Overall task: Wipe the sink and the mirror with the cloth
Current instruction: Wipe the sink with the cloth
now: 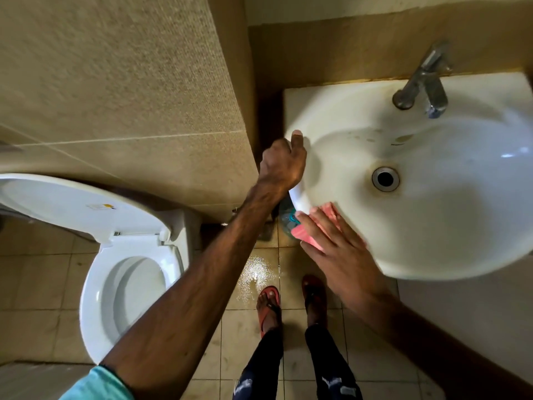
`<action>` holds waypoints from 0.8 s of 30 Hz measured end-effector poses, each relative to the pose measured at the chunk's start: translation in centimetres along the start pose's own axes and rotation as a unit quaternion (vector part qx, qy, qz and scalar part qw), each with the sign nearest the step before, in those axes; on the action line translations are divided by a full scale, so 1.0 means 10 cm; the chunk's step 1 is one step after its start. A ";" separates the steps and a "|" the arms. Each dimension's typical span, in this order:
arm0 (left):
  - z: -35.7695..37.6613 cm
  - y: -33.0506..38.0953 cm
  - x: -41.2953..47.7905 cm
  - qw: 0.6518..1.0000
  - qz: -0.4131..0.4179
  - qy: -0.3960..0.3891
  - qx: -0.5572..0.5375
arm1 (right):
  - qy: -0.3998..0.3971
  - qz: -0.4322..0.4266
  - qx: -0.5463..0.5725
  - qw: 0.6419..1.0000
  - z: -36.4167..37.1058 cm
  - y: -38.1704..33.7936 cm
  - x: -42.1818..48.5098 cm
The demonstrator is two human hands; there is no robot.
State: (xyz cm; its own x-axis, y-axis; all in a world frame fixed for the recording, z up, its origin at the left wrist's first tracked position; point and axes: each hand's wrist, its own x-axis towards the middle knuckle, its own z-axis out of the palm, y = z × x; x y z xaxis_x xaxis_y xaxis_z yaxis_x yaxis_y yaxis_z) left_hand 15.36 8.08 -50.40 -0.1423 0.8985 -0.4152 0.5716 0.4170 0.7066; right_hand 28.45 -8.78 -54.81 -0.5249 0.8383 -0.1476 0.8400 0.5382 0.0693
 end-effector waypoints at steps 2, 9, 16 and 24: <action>0.03 -0.01 0.01 1.000 0.016 0.006 0.015 | -0.007 -0.002 0.037 0.999 -0.04 0.09 -0.07; 0.04 0.06 0.03 0.998 0.024 -0.002 0.064 | 0.003 0.141 0.371 0.918 -0.06 0.19 0.46; 0.04 -0.03 0.08 0.994 0.052 0.022 0.095 | 0.019 0.236 0.339 0.911 -0.14 -0.07 0.22; 0.03 0.00 0.11 0.994 0.032 0.044 0.097 | -0.027 0.252 0.404 0.879 -0.18 0.02 0.86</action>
State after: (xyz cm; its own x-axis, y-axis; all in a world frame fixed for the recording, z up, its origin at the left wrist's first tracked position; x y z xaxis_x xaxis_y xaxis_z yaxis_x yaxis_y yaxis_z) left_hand 15.43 9.05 -50.98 -0.1658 0.9343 -0.3157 0.7262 0.3323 0.6019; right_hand 23.85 -1.32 -54.24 -0.0689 0.9355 -0.3466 0.7986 -0.1565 -0.5812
